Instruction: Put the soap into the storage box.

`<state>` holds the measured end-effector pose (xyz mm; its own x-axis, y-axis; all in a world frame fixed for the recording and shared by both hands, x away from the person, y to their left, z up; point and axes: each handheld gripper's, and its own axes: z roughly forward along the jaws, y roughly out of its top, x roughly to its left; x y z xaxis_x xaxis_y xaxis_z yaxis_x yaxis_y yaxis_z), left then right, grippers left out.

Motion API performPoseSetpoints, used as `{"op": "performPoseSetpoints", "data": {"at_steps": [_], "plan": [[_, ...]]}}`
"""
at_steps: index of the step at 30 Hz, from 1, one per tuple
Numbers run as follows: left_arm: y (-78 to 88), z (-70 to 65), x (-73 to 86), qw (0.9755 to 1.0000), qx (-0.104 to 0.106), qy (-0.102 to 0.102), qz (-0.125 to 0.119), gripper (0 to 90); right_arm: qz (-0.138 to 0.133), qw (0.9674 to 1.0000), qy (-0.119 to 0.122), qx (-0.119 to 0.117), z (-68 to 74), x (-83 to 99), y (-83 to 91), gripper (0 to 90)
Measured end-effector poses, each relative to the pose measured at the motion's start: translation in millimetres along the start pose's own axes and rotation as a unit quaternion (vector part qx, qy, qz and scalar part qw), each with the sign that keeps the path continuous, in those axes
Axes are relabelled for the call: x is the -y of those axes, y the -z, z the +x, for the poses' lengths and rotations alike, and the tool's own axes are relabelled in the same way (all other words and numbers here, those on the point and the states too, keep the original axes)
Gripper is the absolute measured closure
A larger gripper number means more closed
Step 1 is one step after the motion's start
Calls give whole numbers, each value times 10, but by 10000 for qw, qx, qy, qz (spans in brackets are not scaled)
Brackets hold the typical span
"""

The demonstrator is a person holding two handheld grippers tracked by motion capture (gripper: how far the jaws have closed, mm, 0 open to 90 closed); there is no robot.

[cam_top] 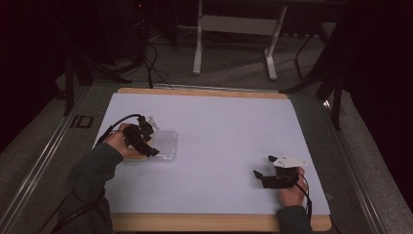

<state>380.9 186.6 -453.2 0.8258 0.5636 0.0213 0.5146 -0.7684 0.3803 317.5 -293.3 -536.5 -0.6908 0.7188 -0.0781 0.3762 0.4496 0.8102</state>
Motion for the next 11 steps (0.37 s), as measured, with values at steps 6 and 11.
{"op": "performPoseSetpoints", "data": {"at_steps": [6,11], "plan": [[-77,-136,-19,9997,138,-225,-2,402,2,10000,-9,-4,-2,0,0,151],[-149,-270,-11,9991,179,-371,1,409,13,10000,-50,-23,-11,-1,-6,151]]}}
